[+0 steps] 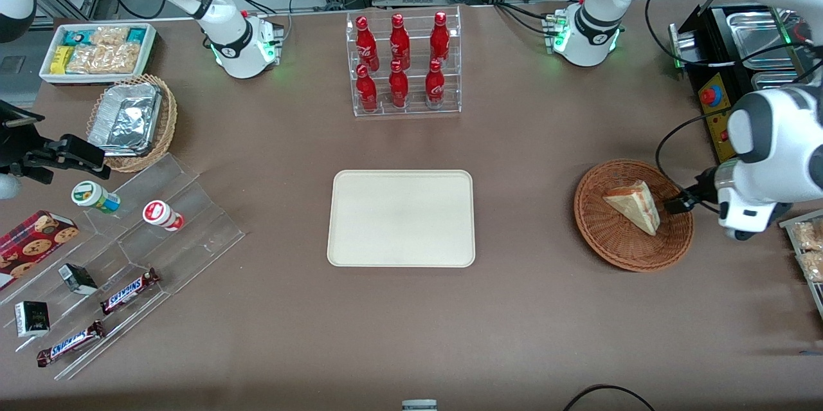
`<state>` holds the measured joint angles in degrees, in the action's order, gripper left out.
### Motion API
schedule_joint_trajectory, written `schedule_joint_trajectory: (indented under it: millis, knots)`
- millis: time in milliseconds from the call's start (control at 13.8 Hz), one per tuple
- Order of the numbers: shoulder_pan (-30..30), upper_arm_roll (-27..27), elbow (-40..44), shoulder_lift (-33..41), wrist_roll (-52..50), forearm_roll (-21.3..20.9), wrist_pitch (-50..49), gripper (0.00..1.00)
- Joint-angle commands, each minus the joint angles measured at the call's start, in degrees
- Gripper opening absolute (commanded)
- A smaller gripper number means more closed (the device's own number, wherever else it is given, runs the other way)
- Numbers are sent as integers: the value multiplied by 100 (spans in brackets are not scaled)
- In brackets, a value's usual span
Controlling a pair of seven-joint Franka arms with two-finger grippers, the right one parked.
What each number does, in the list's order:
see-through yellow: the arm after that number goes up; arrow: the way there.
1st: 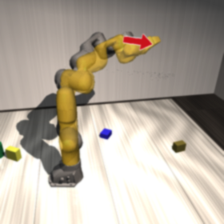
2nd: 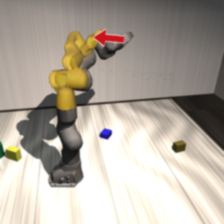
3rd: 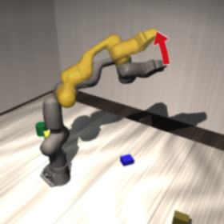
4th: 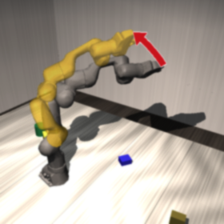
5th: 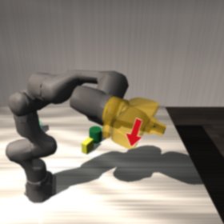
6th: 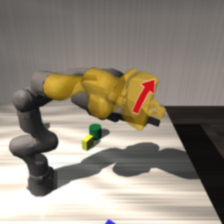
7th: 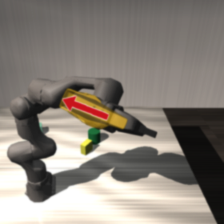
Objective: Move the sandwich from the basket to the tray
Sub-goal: 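Lower the open left gripper over the sandwich in the wicker basket, then close the left gripper on the sandwich wedge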
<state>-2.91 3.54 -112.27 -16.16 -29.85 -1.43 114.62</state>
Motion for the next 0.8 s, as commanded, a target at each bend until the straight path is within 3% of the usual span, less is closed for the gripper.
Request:
schedule_joint_trajectory:
  millis: [0, 73, 145, 727]
  knots:
    - [-130, -28, -173, -123, -196, 534, 324, 100]
    - [-183, -28, -216, -228, -214, 1069, 533, 100]
    - [-158, -28, -365, -256, -214, 1188, 744, 100]
    - [79, -37, -1086, -335, -214, 1224, 1852, 98]
